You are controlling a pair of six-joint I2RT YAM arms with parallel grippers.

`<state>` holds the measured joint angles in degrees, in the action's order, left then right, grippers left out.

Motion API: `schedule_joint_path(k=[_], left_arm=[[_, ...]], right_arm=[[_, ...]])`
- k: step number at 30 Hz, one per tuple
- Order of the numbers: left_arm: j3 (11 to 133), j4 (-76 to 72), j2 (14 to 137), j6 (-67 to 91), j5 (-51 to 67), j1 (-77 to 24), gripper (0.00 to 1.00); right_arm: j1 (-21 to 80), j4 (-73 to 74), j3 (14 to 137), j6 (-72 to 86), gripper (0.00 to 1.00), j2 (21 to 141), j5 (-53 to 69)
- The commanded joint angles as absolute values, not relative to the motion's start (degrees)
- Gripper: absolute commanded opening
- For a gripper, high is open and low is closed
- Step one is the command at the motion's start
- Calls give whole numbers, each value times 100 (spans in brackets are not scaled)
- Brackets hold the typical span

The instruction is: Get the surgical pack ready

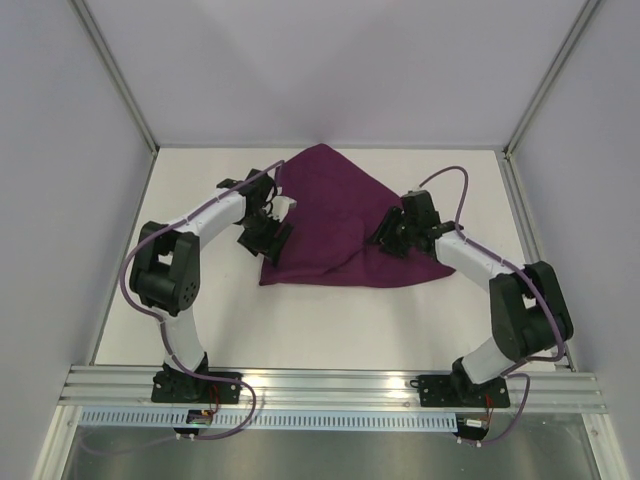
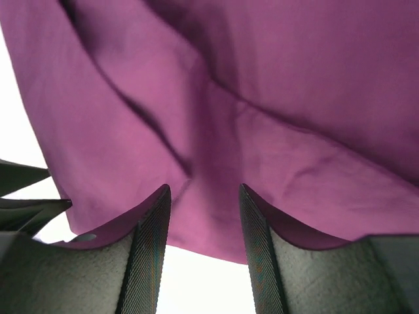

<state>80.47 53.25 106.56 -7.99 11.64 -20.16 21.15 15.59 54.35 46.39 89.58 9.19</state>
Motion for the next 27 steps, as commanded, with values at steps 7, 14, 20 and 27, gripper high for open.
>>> schedule_joint_path(k=[7,14,20,27], left_arm=[[7892,5142,10652,-984,1169,-2030,74],[7936,5229,10486,-1028,1283,-2030,74],[7998,5317,10424,-1037,1283,-2030,74],[8016,5344,10380,-1055,1257,-2030,74]], right_arm=[[125,2459,4922,3517,53,7753,589],[-1519,2549,4755,2830,54,8234,694],[-1731,2356,5010,2672,52,9367,931],[-1731,1916,5097,2716,36,10142,1441]])
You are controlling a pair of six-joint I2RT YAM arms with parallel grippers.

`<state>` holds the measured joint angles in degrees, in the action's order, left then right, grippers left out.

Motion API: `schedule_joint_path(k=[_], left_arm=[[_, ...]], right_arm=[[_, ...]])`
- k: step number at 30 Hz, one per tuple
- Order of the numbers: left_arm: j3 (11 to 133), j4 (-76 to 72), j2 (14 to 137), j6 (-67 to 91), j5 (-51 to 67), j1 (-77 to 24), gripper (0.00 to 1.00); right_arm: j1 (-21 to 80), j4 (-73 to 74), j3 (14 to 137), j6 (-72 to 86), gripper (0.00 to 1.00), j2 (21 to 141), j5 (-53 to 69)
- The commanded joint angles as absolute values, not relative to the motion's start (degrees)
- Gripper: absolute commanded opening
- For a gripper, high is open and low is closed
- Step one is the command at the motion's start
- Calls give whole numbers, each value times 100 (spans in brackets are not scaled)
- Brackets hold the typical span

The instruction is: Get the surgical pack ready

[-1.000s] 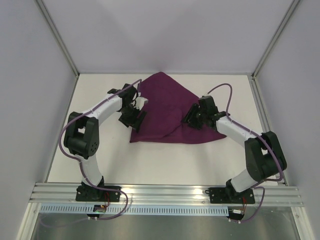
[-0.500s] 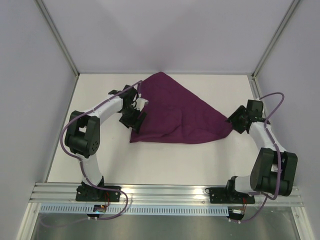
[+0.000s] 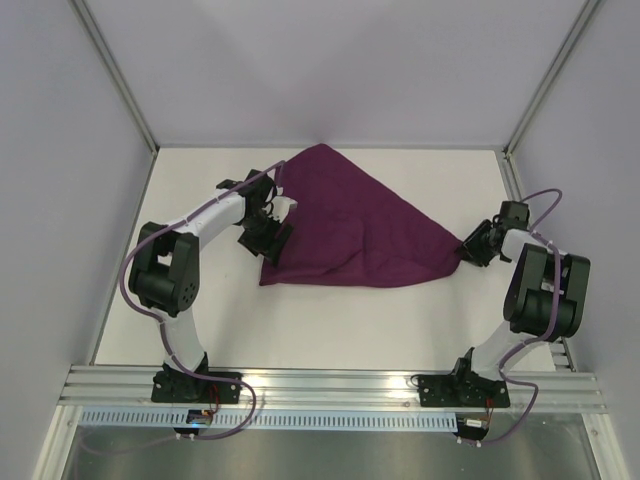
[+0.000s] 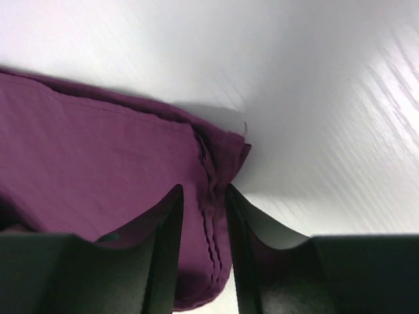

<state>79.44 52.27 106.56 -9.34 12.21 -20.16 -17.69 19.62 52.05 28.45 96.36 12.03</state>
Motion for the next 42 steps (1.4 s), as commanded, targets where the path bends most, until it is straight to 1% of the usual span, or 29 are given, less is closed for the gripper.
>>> schedule_joint_path(k=[1,4,5,6,12,14,20,25,27,32,33,36,42], left_arm=[[8016,5361,10371,-1063,1257,-2030,75],[8025,5379,10354,-1081,1257,-2030,75],[8033,5396,10336,-1081,1248,-2030,75],[8033,5405,10327,-1107,1248,-2030,75],[7963,5423,10222,-1186,1187,-2030,75],[7945,5414,10213,-1213,1160,-2030,75],[7858,5388,10178,-1257,1116,-1986,75],[7761,5318,10204,-1318,1055,-1890,75],[7743,5221,10291,-1310,1020,-1863,74],[7813,5028,10468,-1187,940,-1863,71],[7831,5019,10503,-1187,949,-1863,71],[7875,4922,10547,-1186,1002,-1863,70],[7849,4781,10626,-1222,967,-1863,69]], right_arm=[[-1731,1873,5159,2725,34,10195,1563],[-1731,1846,5247,2804,20,10309,1652],[-1731,1846,5299,2821,6,10318,1661],[-1749,1854,5317,2830,0,10284,1687],[-1670,1915,5256,2944,0,9511,1811],[-1556,2030,5317,2927,0,9028,1679],[-889,2320,5554,3085,0,8009,1406],[-28,2470,6002,3435,1,7585,1099],[638,2487,6300,3533,1,7541,915],[1721,2138,6898,4068,1,7760,659],[2071,2049,6978,4139,1,7813,598],[2695,1785,7390,4350,1,8182,484],[3610,1162,8137,4806,0,9253,422]])
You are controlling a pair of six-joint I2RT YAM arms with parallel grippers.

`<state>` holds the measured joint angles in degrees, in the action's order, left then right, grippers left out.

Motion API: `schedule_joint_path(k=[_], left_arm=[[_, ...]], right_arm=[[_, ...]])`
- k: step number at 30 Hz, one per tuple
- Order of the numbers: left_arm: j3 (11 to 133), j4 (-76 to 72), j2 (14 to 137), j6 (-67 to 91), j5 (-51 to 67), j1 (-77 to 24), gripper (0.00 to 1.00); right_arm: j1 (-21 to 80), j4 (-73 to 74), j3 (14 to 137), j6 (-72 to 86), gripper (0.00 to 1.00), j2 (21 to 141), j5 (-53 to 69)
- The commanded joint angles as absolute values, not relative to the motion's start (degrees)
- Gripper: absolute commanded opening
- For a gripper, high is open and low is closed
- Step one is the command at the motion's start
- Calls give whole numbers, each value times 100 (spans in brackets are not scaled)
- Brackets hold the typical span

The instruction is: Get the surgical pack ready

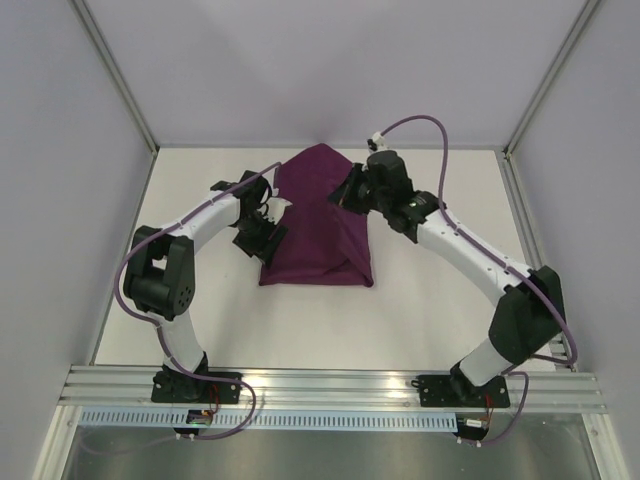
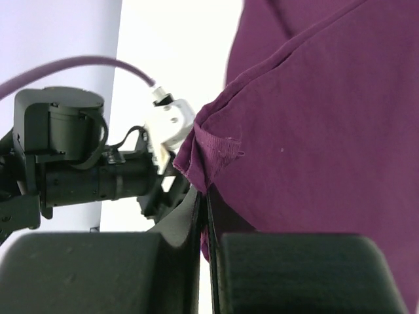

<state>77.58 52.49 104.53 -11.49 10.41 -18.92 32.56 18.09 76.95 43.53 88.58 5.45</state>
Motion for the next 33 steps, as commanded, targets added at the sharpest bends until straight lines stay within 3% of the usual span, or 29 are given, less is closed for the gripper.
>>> schedule_joint_path(k=[1,6,12,33], left_arm=[[7840,4764,10643,-1230,967,-1863,69],[7893,4755,10714,-1195,1142,-1863,68],[7866,4755,10626,-1134,1213,-1837,69],[8253,5564,10046,-958,843,-1134,75]], right_arm=[[3708,1099,8234,4851,0,9385,439],[4183,888,8858,5071,0,10361,606],[4535,431,8772,5528,0,10941,791],[4755,-139,8411,5370,1,11557,1054]])
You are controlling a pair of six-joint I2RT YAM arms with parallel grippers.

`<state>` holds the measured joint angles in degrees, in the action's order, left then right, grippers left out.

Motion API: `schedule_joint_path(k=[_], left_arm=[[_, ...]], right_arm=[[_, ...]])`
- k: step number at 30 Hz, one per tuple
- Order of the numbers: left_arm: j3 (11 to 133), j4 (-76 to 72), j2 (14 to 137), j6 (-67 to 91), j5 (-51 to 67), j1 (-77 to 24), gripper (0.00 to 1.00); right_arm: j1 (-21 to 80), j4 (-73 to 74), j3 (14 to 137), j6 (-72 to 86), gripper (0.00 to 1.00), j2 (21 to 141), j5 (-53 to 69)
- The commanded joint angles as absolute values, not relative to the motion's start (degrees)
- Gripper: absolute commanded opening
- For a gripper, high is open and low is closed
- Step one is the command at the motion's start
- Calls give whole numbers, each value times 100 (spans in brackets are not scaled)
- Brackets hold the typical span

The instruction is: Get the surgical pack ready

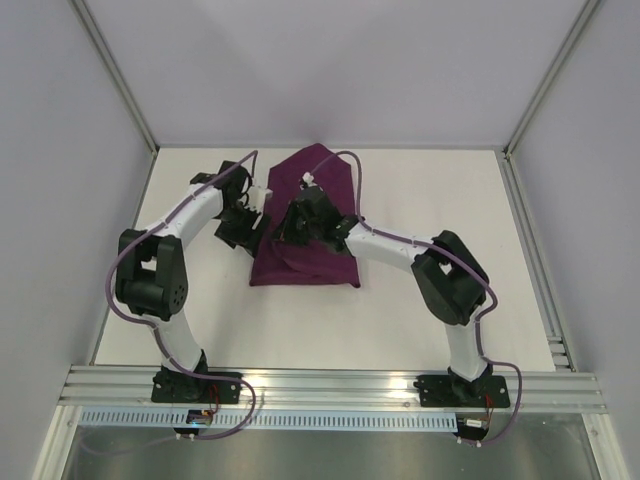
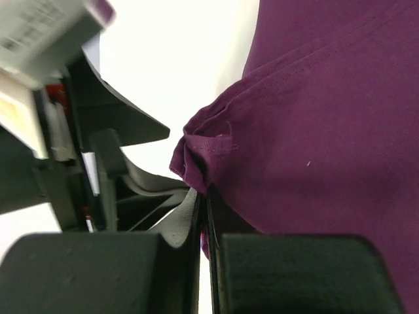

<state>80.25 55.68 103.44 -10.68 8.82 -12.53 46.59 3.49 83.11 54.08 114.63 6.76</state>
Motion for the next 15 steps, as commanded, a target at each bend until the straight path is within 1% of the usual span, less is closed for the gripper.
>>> schedule_joint_path(k=[1,5,6,7,9,10,11,15], left_arm=[[8288,5555,10028,-854,931,-1029,75],[8358,5380,9976,-634,1335,-695,75],[8367,5335,9967,-607,1432,-660,75],[8393,5309,9967,-580,1537,-616,75],[8420,5291,9967,-554,1626,-571,75],[8429,5274,9975,-554,1713,-571,75],[8420,5273,9984,-554,1749,-571,76],[8455,5195,10063,-484,1889,-571,77]], right_arm=[[4772,-132,8463,5370,1,11671,1159],[4887,-18,8762,5388,1,12093,1432],[4878,304,8902,5449,2,12172,1494],[4869,360,8921,5536,13,12242,1599],[4878,299,8903,5590,26,12296,1643],[4878,290,8895,5529,36,12305,1678],[4869,307,8912,5476,39,12287,1687],[4878,553,9026,5160,45,11998,1609]])
